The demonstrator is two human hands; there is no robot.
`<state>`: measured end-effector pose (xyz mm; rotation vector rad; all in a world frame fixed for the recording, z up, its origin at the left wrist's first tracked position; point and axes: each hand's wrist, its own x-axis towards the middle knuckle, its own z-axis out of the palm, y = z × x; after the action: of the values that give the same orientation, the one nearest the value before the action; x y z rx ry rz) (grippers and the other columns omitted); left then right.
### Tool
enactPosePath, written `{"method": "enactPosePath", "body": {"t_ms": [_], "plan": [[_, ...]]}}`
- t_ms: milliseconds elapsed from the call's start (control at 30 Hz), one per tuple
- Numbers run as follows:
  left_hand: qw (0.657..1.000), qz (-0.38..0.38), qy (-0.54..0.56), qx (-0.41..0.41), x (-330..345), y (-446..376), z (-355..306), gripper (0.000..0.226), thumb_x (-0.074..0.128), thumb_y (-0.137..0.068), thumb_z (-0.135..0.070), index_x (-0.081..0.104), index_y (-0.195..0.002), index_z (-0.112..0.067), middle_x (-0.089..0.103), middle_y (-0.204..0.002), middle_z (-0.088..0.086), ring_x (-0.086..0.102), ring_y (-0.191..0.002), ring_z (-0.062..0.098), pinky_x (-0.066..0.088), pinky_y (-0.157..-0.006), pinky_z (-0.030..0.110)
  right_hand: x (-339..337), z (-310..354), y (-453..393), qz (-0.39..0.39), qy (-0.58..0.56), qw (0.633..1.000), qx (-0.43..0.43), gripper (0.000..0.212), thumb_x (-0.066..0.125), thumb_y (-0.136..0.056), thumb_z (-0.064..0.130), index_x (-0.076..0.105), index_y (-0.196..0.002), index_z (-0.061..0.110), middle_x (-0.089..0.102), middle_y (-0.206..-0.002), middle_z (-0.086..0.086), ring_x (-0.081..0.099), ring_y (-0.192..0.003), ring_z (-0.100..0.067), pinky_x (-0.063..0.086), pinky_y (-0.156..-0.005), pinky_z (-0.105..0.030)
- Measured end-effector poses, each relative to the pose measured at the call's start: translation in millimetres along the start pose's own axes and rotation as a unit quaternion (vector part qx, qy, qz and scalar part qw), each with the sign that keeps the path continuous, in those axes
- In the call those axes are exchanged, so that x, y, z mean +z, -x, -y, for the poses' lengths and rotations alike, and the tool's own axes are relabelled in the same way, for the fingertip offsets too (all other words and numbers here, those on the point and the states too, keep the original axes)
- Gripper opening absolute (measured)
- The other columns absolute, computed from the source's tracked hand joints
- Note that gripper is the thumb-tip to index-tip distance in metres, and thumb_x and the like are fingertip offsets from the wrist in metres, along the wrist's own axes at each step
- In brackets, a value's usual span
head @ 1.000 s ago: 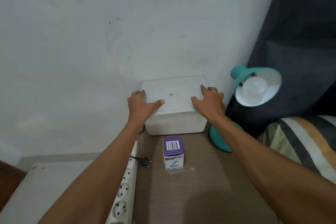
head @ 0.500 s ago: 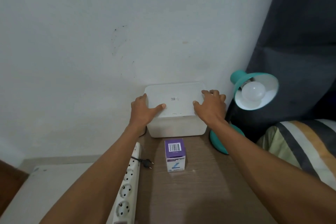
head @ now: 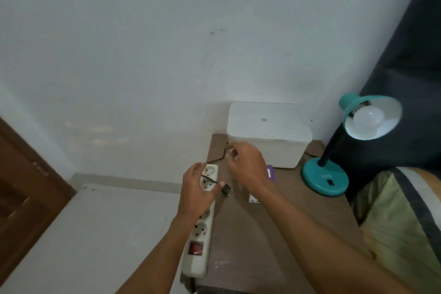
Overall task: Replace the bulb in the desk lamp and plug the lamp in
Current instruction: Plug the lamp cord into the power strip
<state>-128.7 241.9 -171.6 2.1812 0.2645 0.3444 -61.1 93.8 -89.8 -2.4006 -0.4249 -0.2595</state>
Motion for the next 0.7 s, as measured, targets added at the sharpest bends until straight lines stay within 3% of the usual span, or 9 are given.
{"method": "enactPosePath", "body": {"t_ms": [133,200,233,300,400,500,700], "plan": [[0.995,0.066,0.064,-0.031,-2,33,26,0.082,0.093,-0.071,-0.033,0.048,-0.141,-0.029,0.054,-0.132,-0.015,0.057,-0.119,0.003,0.039,-0.091,0.003,36,3,31,0.086,-0.004,0.994,0.067,0.023,0.057,-0.091,0.017,0.074,-0.106,0.015,0.074,-0.099,-0.006,0.069,-0.088,-0.022,0.056,-0.076,-0.034],[0.991,0.098,0.087,-0.040,-1,40,33,0.092,0.094,-0.070,-0.024,0.039,-0.143,-0.032,0.047,-0.125,-0.029,0.052,-0.108,-0.015,0.035,-0.083,-0.006,46,-2,42,0.108,0.008,0.990,0.085,0.019,0.058,-0.090,0.013,0.074,-0.101,0.013,0.071,-0.096,-0.006,0.066,-0.083,-0.020,0.054,-0.071,-0.032],[0.988,0.111,0.093,-0.045,-1,40,36,0.096,0.094,-0.069,-0.022,0.035,-0.144,-0.034,0.044,-0.123,-0.033,0.051,-0.107,-0.017,0.034,-0.082,-0.007,51,-5,46,0.112,0.016,0.990,0.084,0.018,0.059,-0.088,0.011,0.073,-0.100,0.013,0.069,-0.098,-0.006,0.065,-0.085,-0.020,0.053,-0.071,-0.032],[0.984,0.141,0.097,-0.047,-1,38,43,0.100,0.094,-0.068,-0.024,0.030,-0.143,-0.042,0.048,-0.123,-0.034,0.056,-0.109,-0.010,0.038,-0.084,-0.003,60,-9,47,0.125,0.037,0.988,0.081,0.016,0.060,-0.086,0.010,0.071,-0.097,0.015,0.065,-0.100,-0.005,0.063,-0.088,-0.020,0.054,-0.074,-0.035],[0.980,0.158,0.112,-0.043,-1,37,51,0.106,0.090,-0.066,-0.028,0.031,-0.152,-0.043,0.065,-0.122,-0.019,0.065,-0.106,-0.004,0.052,-0.089,0.016,74,-11,44,0.149,0.054,0.984,0.083,0.012,0.061,-0.089,0.013,0.071,-0.092,0.016,0.066,-0.093,-0.002,0.063,-0.083,-0.018,0.056,-0.075,-0.036],[0.979,0.156,0.125,-0.038,0,36,54,0.109,0.089,-0.065,-0.029,0.028,-0.154,-0.042,0.066,-0.125,-0.015,0.065,-0.110,-0.002,0.056,-0.094,0.026,87,-12,44,0.137,0.045,0.985,0.098,0.012,0.061,-0.091,0.018,0.072,-0.092,0.023,0.070,-0.088,0.004,0.065,-0.080,-0.013,0.058,-0.074,-0.038],[0.973,0.161,0.152,-0.060,1,35,60,0.117,0.093,-0.067,-0.029,0.019,-0.156,-0.046,0.061,-0.134,-0.018,0.061,-0.117,-0.004,0.050,-0.097,0.017,80,-14,38,0.093,0.030,0.991,0.095,0.014,0.065,-0.090,0.019,0.076,-0.099,0.022,0.074,-0.087,0.003,0.066,-0.076,-0.010,0.055,-0.070,-0.030]]}}
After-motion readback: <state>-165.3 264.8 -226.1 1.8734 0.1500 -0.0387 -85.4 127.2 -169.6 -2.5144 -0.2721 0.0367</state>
